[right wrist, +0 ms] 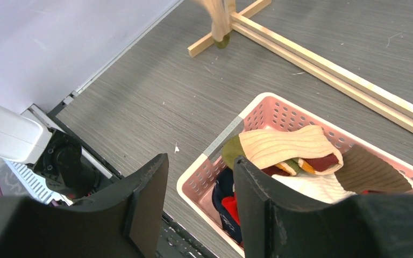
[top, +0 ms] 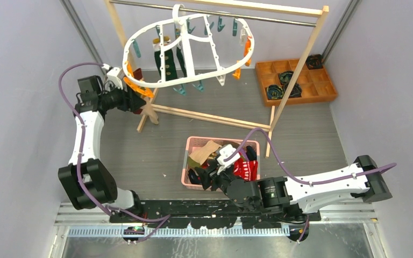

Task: Remove the socks clipped to the hanger
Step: Remove the sock from the hanger.

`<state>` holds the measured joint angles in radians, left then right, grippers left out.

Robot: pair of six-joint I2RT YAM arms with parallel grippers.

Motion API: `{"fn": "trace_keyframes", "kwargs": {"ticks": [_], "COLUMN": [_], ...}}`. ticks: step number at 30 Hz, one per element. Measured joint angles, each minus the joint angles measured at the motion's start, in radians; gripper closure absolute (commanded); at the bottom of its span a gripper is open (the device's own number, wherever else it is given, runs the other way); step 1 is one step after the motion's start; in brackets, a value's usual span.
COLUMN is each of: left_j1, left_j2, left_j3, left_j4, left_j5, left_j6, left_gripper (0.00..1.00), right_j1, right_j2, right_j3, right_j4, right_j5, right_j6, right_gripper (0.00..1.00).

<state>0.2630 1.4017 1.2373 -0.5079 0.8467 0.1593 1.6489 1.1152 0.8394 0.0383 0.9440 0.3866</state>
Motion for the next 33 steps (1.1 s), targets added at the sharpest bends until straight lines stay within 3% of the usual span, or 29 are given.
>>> {"fn": "trace_keyframes", "kwargs": {"ticks": [2,5,11,18,22,27,33], "left_j1": [0.001,0.001,0.001,0.001,0.001,-0.004,-0.058], "left_j2": [0.008,0.008,-0.056,-0.312,-0.406,-0.440,-0.560], "left_j3": [0.014,0.020,-0.019,-0.106,-0.102,-0.093,-0.144], "left_j4": [0.018,0.041,0.036,-0.089,-0.179,-0.246,-0.198], "left_j5": [-0.008,-0.007,0.019,0.123,0.225,0.337,0.324], "left_j6": [0.005,0.004,0.021,0.089,0.099,-0.003,-0.246], "left_gripper": [0.82,0.99,1.00,1.00,1.00,1.00,1.00], "right_j1": [0.010,0.014,0.014,-0.003,-0.064,-0.200,-0.243], "right_j2": [0.000,-0.001,0.002,0.068,0.130,0.209,0.301], "right_j3": [0.005,0.008,0.045,0.138,0.185,0.226,0.304], "right_j4": [0.002,0.002,0.016,0.074,0.096,0.122,0.158], "right_j5": [0.019,0.038,0.066,0.056,-0.036,-0.230,-0.378], "right_j6": [-0.001,-0.003,-0.043,-0.128,-0.144,-0.147,-0.204], "right_gripper": [0.50,0.50,0.44,0.21,0.11,0.07,0.07]}}
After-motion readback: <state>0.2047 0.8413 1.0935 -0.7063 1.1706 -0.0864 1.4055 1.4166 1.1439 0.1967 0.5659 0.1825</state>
